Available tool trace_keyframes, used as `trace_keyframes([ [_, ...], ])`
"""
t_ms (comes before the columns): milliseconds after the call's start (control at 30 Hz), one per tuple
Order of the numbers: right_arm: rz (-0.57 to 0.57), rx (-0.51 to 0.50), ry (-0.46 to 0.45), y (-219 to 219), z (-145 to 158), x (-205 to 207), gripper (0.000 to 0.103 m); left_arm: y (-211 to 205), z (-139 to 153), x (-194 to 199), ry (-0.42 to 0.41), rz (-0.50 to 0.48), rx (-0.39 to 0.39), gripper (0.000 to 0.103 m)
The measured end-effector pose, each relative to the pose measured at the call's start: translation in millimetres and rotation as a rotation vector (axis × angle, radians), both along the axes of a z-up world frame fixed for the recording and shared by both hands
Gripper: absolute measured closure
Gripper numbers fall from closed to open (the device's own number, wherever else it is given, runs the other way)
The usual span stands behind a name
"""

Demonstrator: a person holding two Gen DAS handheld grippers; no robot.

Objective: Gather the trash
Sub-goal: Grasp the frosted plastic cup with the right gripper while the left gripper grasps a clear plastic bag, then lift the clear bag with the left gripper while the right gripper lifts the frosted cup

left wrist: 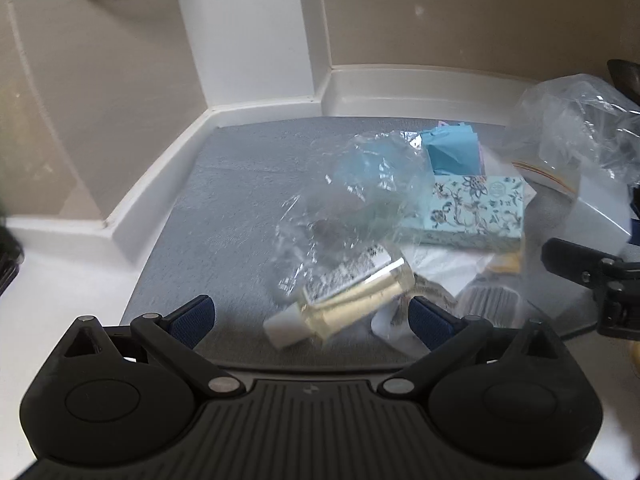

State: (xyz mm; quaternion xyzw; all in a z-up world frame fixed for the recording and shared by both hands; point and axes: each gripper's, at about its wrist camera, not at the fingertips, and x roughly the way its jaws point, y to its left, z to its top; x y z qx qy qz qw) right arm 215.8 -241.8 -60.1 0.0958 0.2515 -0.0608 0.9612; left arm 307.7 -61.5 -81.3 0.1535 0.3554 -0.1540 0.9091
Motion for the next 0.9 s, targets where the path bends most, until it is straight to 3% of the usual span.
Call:
trace_keyframes([
  [67,0.000,0.010,0.004,-1,-2,7,0.000,-3,-2,7,0.009,-0.010,-0.011,0.000],
  [133,0.027,0.012,-0.017,-2,-3,8,0.002,-5,-4,12,0.026,-0.010,-0.027,0.007],
  [200,0.055,0.011,-0.047,-1,-2,4,0.020,-4,-4,17,0.089,-0.028,-0.066,0.046],
  [233,0.065,0.005,-0.054,0,-1,2,0.031,-2,-3,18,0.103,-0.019,-0.076,0.052],
  [300,0.068,-0.008,-0.065,1,-1,-1,0.034,5,-1,18,0.130,-0.016,-0.123,0.062],
  [433,0.068,0.004,-0.100,0,4,-16,0.036,23,3,9,0.171,0.012,-0.199,0.073],
  [467,0.071,0.009,-0.108,0,7,-21,0.036,27,5,5,0.166,0.021,-0.207,0.081],
  [500,0.077,0.015,-0.115,1,10,-26,0.036,32,7,-1,0.156,0.021,-0.224,0.102],
  [567,0.094,0.030,-0.131,0,15,-37,0.036,42,13,-12,0.160,0.037,-0.258,0.103],
  [767,0.111,0.062,-0.114,0,21,-57,0.036,56,21,-30,0.134,0.071,-0.265,0.102],
  [833,0.112,0.076,-0.107,-1,22,-65,0.036,57,26,-31,0.140,0.060,-0.285,0.092],
  [900,0.114,0.082,-0.115,-1,22,-76,0.036,53,33,-31,0.112,0.053,-0.292,0.064],
])
